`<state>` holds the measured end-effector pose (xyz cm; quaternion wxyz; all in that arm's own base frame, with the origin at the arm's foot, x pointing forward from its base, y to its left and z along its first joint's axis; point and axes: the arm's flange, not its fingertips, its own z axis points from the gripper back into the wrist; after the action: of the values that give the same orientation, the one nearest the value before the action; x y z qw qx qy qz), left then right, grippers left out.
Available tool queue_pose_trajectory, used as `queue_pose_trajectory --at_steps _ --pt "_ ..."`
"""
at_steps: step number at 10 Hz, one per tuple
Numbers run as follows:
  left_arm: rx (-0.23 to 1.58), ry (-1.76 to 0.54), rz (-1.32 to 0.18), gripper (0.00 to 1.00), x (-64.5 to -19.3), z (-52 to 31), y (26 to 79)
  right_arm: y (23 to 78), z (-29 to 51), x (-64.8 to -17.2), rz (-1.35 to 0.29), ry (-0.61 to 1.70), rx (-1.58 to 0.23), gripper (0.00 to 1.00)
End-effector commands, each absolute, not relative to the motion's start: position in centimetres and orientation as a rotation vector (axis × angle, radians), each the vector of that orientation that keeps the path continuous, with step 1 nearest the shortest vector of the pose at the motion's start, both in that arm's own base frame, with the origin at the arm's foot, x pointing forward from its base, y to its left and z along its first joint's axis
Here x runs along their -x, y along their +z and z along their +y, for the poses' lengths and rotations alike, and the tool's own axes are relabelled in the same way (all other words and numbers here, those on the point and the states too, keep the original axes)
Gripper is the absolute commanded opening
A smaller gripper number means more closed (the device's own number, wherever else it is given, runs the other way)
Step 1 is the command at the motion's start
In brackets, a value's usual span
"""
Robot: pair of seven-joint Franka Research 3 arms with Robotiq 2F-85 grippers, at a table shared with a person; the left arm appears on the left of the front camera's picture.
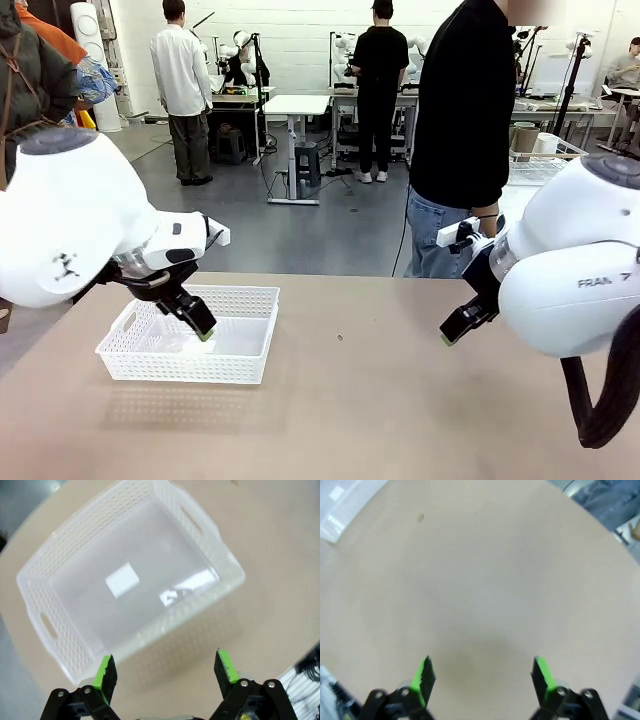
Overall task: Clean and organize the cups into the basket.
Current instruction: Pick up the Organizing basket and move it to the center of the table, then pick up the Reusable plastic cup from the right side of the table and place it inside the Organizing basket.
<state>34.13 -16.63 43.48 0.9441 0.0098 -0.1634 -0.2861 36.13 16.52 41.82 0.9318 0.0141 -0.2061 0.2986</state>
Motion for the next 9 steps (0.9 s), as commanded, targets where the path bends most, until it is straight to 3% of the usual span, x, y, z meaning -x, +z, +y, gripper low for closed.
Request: queue_pose_trajectory --at_steps 1,3,4,8,9 --pt "-0.053 -0.540 -0.251 1.00 -24.4 -12.2 39.8 36.2 9.8 -20.2 -0.376 0.572 -0.008 1.00" --pt "-0.150 -0.487 -0.250 1.00 -24.1 -11.3 39.0 35.3 9.2 -18.7 -0.276 0.559 0.070 1.00" --pt "-0.050 -0.553 -0.231 1.00 -31.5 -15.9 44.9 43.7 15.9 -33.9 -0.340 0.590 -0.010 1.00" --pt "-0.074 -0.536 -0.221 1.00 -31.0 -15.6 45.2 44.5 15.7 -33.0 -0.318 0.578 0.008 1.00" --pt "0.330 -0.500 -0.241 1.00 -31.2 -13.4 46.3 44.6 14.2 -33.5 -0.305 0.576 -0.259 1.00"
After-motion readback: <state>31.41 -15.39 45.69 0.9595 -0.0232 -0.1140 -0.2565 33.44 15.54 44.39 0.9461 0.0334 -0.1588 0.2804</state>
